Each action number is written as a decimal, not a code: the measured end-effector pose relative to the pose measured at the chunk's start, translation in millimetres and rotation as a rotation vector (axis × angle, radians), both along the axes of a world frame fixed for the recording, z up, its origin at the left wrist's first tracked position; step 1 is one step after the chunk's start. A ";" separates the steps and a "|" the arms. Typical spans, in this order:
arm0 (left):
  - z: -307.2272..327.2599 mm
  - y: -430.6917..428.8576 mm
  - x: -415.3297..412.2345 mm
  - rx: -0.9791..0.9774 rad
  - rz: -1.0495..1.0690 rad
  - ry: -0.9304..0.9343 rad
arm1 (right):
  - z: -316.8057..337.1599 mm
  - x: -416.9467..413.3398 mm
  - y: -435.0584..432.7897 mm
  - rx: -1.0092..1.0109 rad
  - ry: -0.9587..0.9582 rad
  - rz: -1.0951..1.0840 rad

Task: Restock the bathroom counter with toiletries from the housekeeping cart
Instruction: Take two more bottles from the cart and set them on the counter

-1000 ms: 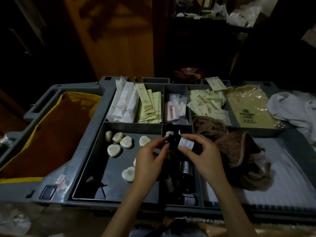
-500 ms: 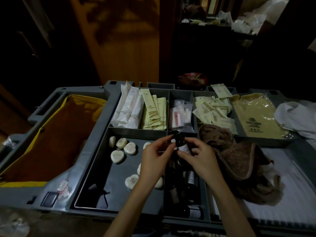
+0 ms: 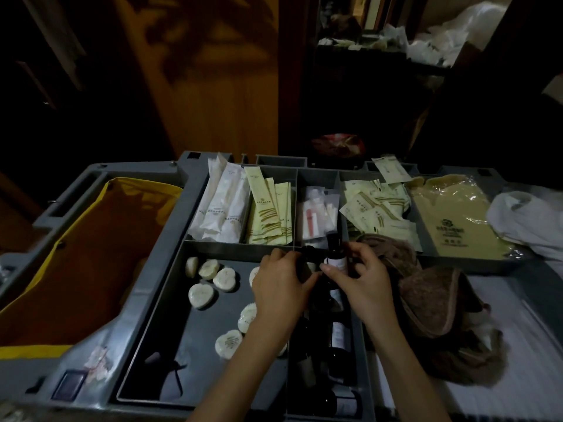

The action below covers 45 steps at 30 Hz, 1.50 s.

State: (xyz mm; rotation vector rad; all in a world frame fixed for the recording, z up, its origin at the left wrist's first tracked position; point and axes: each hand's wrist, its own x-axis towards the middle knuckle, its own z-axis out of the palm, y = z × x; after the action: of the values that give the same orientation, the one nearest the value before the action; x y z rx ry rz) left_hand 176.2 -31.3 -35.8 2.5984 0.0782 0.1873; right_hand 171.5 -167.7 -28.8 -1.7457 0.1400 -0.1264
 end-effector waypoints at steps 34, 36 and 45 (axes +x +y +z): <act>23.0 29.2 -5.0 -1.451 -0.045 0.314 | 0.9 -2.0 3.2 0.155 0.000 0.011; 24.2 28.6 -6.0 -1.518 -0.100 0.370 | 4.2 -3.4 3.6 0.164 -0.005 0.023; 16.9 24.0 -19.9 -1.499 -0.084 0.405 | 16.0 -20.7 6.7 0.153 -0.010 0.075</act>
State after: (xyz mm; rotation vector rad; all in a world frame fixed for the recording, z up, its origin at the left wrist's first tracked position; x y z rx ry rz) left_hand 156.3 -7.3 -18.8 1.1008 0.1682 -0.3296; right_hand 150.8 -161.0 -12.8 -1.5956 0.0749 -0.0676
